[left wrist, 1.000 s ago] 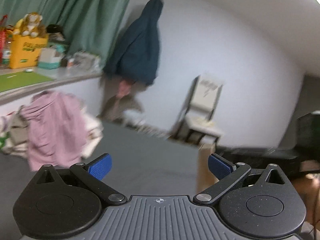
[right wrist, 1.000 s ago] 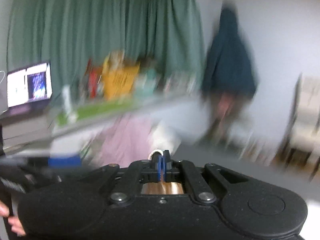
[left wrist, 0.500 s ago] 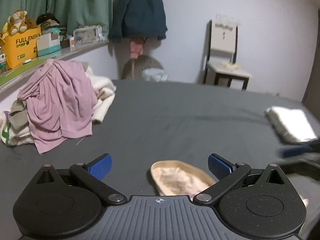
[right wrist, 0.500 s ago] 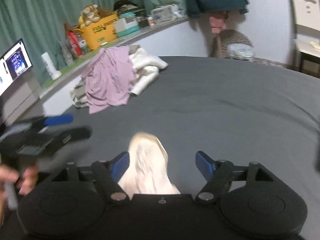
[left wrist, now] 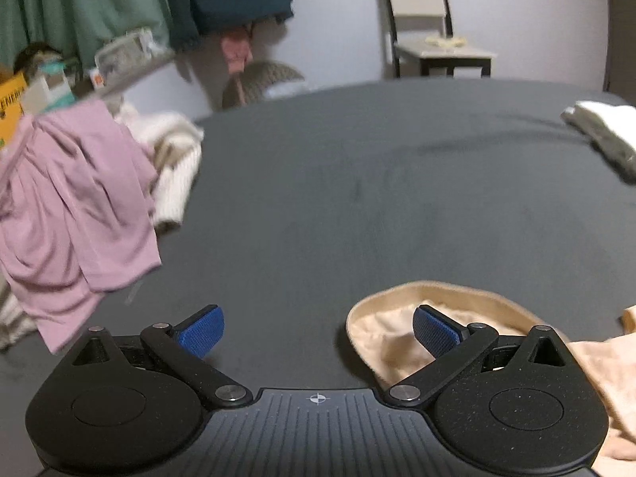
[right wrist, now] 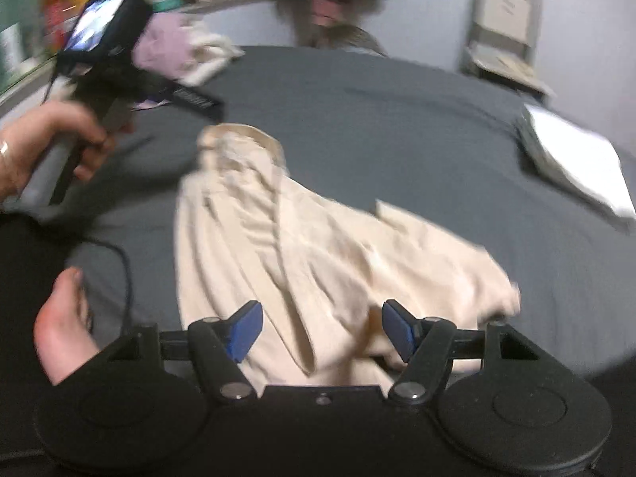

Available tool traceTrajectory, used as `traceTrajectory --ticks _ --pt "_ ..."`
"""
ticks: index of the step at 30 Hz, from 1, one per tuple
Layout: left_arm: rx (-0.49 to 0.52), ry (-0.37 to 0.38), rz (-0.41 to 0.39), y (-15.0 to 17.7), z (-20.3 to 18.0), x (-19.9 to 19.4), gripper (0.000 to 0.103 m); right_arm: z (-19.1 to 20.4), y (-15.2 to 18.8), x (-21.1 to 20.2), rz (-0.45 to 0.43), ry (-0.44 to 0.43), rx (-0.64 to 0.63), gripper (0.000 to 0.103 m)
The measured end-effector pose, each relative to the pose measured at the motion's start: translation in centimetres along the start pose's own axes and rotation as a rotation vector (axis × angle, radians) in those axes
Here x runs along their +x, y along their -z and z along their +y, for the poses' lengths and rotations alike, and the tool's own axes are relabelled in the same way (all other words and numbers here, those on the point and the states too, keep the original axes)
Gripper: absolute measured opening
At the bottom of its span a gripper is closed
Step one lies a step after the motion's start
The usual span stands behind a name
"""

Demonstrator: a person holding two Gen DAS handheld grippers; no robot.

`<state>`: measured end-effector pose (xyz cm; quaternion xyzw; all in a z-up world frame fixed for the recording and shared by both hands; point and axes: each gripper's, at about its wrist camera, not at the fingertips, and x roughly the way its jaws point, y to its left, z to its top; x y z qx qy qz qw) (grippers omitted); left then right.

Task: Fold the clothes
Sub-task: 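Lift the beige garment out of the pile with the right gripper, then lay the beige garment on the bed and grasp its hem with the left gripper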

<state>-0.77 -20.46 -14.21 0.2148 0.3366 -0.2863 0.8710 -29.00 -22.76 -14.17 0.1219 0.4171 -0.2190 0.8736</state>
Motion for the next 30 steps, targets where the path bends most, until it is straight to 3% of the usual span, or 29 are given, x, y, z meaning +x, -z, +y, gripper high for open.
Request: traceTrajectory --ticks 3,8,10,12,13,15,23,26,28,30 --pt "-0.053 -0.015 0.025 0.3 0.2 1.2 0.096 -0.3 0.9 -0.5 0.007 0.043 0.055 0.066" --pt "-0.06 -0.01 0.036 1.0 -0.2 1.8 0.059 1.4 1.6 0.3 0.005 0.074 0.019 0.066" --pt "-0.053 -0.017 0.023 1.2 -0.6 1.5 0.05 2.0 1.6 1.3 0.021 0.086 0.003 0.064" --pt "-0.042 -0.034 0.012 1.4 -0.8 1.5 0.04 2.0 1.4 2.2 0.021 0.11 0.015 0.048" --pt "-0.044 -0.032 0.009 1.4 -0.8 1.4 0.037 1.8 1.3 2.5 0.017 0.118 0.026 0.046" --pt "-0.06 -0.033 -0.001 1.4 -0.7 1.2 0.034 1.2 1.1 2.6 0.003 0.125 0.056 0.034" --pt "-0.103 -0.071 -0.064 1.6 0.1 -1.2 0.034 -2.8 -0.8 0.9 -0.102 0.177 0.203 0.025" --pt "-0.094 -0.065 -0.038 2.0 -0.1 -1.6 0.034 -4.3 -1.5 0.6 -0.125 0.191 0.256 0.025" --pt "-0.07 -0.082 -0.026 2.0 -0.6 -1.5 0.035 -4.9 -1.8 0.6 -0.096 0.14 0.307 0.026" --pt "-0.067 -0.091 -0.015 1.8 -0.8 -1.2 0.036 -4.3 -1.8 -0.1 -0.092 0.096 0.312 0.036"
